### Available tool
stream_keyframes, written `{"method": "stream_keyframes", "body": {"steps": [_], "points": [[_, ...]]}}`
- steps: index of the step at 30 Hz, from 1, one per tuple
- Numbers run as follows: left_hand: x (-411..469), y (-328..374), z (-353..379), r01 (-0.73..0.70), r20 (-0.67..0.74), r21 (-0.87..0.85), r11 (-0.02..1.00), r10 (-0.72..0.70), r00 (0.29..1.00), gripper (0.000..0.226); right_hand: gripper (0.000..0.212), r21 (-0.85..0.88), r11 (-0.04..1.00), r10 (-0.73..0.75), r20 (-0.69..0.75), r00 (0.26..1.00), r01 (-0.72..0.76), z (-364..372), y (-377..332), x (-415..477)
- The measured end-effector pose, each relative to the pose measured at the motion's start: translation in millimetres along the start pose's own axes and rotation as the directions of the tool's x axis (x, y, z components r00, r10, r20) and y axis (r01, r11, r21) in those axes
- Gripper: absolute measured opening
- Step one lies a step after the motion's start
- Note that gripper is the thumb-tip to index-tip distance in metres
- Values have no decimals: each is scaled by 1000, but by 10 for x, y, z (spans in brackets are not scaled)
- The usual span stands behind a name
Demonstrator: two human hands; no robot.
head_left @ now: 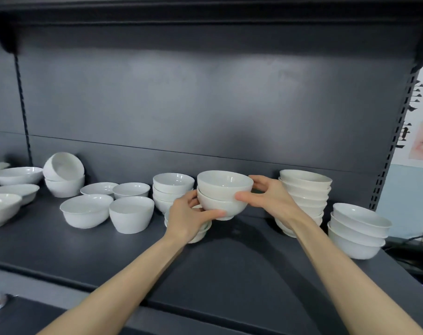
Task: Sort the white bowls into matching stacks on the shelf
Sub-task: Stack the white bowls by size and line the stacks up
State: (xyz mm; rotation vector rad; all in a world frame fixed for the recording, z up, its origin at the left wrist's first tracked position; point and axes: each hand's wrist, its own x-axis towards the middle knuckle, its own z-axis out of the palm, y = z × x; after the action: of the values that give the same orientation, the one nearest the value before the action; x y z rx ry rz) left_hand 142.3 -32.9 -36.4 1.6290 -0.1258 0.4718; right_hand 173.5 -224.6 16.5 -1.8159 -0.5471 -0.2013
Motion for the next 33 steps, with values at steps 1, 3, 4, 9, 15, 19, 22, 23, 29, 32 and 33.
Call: {"method": "stream_keyframes", "body": {"steps": [1, 3, 4, 9, 15, 19, 22, 23, 29, 32, 33], "points": [[28, 14, -80, -3, -1, 6, 1000, 3, 1000, 45, 39, 4, 1000, -2, 4, 1000, 2, 62, -16, 50], [91, 16, -220, -2, 3, 3, 1000, 2, 1000, 47, 41, 25, 1000, -10, 15, 1000, 10, 168, -48, 134], [135, 2, -295, 0, -2, 1, 1000, 0, 1000, 48, 39, 35, 999, -13, 25, 1000, 12, 231, -59, 183], [405, -37, -658, -2, -31, 14, 1000, 2, 1000, 59, 33, 81, 997, -17, 35, 999, 14, 569, -104, 472], [818, -56, -1054, -29, -31, -25, 999, 28, 999, 66, 28, 99, 993, -59, -3, 998, 59, 925, -227, 819], [1092, -84, -1245, -53, 4, -30, 998, 53, 999, 63, 26, 104, 992, -67, -57, 996, 72, 1115, -283, 994], [1291, -165, -1351, -49, 57, -60, 997, 53, 997, 58, 25, 100, 994, -37, -87, 996, 46, 1244, -287, 1097], [1349, -199, -1377, -45, 77, -67, 997, 50, 996, 56, 26, 99, 995, -21, -98, 995, 31, 1283, -287, 1126], [1583, -409, -1468, -29, 162, -49, 998, 37, 986, 52, 30, 76, 997, 22, -141, 990, -11, 1448, -228, 1210], [1625, -500, -1475, -17, 187, -27, 1000, 22, 982, 52, 28, 60, 998, 44, -147, 988, -36, 1489, -195, 1223], [1637, -523, -1475, -15, 194, -21, 1000, 19, 981, 52, 28, 65, 997, 48, -149, 988, -39, 1499, -179, 1226]]}}
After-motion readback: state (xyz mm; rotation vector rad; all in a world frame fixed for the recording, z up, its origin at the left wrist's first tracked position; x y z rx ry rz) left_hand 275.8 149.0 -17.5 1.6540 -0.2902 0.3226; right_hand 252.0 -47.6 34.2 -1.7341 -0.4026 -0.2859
